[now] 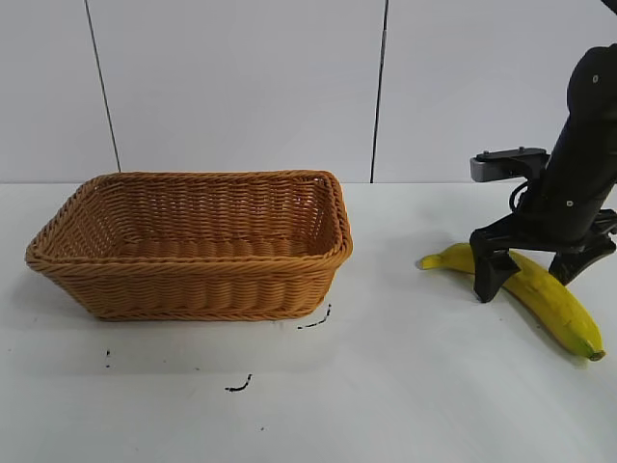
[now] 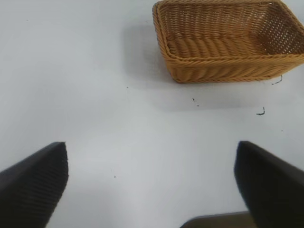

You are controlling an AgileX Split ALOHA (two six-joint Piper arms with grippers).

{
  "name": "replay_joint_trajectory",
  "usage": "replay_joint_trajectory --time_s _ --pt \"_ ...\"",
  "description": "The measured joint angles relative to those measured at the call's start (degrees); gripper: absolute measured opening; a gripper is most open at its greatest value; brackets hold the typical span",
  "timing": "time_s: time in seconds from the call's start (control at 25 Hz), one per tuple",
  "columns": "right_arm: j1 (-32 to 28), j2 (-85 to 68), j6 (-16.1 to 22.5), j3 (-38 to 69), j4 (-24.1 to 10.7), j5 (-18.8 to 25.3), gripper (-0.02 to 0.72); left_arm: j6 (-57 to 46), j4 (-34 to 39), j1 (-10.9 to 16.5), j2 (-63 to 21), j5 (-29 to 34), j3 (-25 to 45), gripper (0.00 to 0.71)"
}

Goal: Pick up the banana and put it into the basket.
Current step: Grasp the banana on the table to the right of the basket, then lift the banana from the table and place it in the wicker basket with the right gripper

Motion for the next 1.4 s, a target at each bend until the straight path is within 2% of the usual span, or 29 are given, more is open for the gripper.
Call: replay_joint_trajectory --time_s 0.12,0.2,0.28,0.4,0.52,0.68,0.8,1.08,1.28,1.4 --pt "0.0 -2.81 0.0 0.0 -0.39 0.6 0.299 0.0 0.0 0.0 0.0 0.0 0.0 0.69" --pt "0.0 -5.56 0.0 -0.6 -0.79 2.76 0.299 0.0 0.0 0.0 0.0 0.0 0.0 0.69" --pt "0.0 -8.05 0.0 -2.89 -0.84 6.76 0.299 0.0 0.0 0.0 0.0 0.0 0.0 0.69" --pt "0.0 -10.42 0.0 -8.4 -0.84 15.17 0.299 0.0 0.0 0.0 0.0 0.0 0.0 0.69" --pt "0.0 -10.66 0.0 -15.03 0.71 23.87 0.299 0.0 0.0 0.0 0.0 0.0 0.0 0.69" --pt "2.34 -10.66 0.04 -22.2 -0.08 31.95 0.299 0.0 0.0 0.0 0.0 0.0 0.0 0.69" --pt "6.03 -10.66 0.04 -25.58 -1.43 32.23 0.299 0.0 0.0 0.0 0.0 0.0 0.0 0.69" --pt "15.64 -5.49 -0.32 -33.96 -2.95 29.05 0.299 0.0 0.0 0.0 0.0 0.0 0.0 0.69" --pt "23.45 -0.86 -6.12 -38.93 -2.95 25.05 0.299 0.0 0.0 0.0 0.0 0.0 0.0 0.69" --pt "28.28 1.25 -9.86 -40.22 -3.0 19.2 0.299 0.0 0.0 0.0 0.0 0.0 0.0 0.69"
